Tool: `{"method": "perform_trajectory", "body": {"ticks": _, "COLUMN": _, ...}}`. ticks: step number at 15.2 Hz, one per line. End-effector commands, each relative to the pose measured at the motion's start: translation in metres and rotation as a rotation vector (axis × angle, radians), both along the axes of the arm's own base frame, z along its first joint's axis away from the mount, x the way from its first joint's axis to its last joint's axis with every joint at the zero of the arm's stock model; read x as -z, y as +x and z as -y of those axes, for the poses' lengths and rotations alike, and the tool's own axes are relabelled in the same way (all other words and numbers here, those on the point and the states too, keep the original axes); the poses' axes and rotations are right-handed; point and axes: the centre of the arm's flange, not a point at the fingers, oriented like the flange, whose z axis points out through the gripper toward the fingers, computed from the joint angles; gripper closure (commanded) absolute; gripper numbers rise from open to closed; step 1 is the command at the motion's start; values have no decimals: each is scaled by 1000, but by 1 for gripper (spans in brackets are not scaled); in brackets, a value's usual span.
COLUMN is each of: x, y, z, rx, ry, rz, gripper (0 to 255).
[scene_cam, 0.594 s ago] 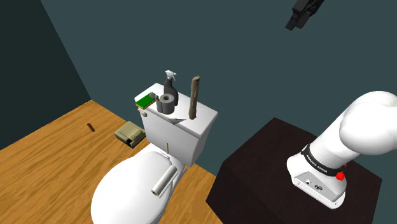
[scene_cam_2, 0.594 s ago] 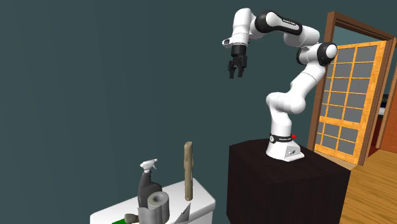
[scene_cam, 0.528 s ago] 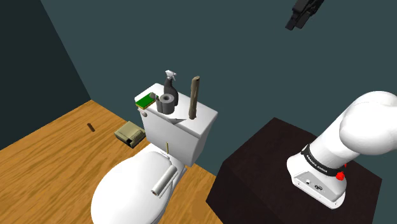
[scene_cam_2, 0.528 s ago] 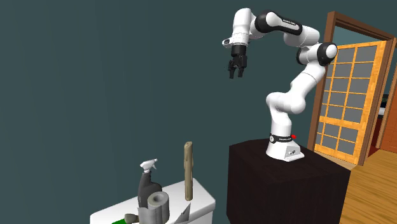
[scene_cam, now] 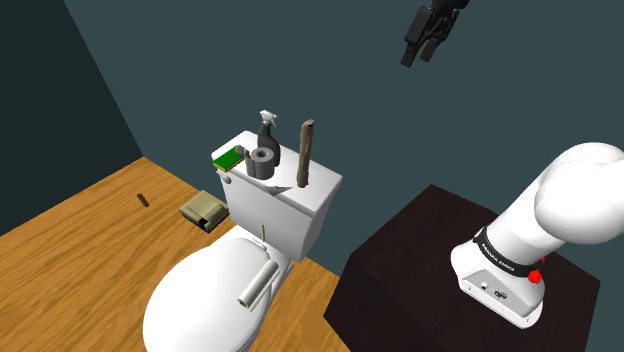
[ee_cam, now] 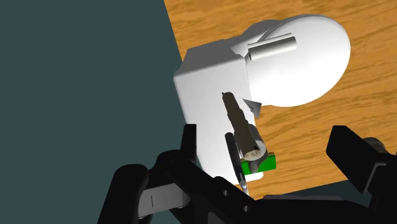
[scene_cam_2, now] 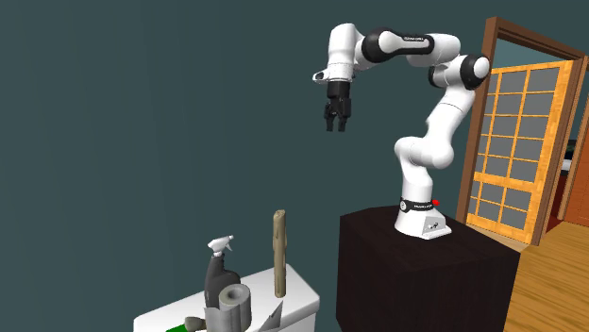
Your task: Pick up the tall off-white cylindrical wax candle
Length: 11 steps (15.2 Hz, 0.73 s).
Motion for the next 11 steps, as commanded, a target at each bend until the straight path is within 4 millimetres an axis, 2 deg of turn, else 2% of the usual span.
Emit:
{"method": "perform_trajectory", "body": {"ticks": 1, "x": 18, "y": 23, "z": -10, "rx": -3, "ry": -7, "rz": -13, "gripper": 0}}
{"method": "perform_trajectory", "body": {"ticks": 11, "x": 104, "y": 124, "z": -58, "rx": -14, "ry": -43, "rz": -80, "gripper": 0}}
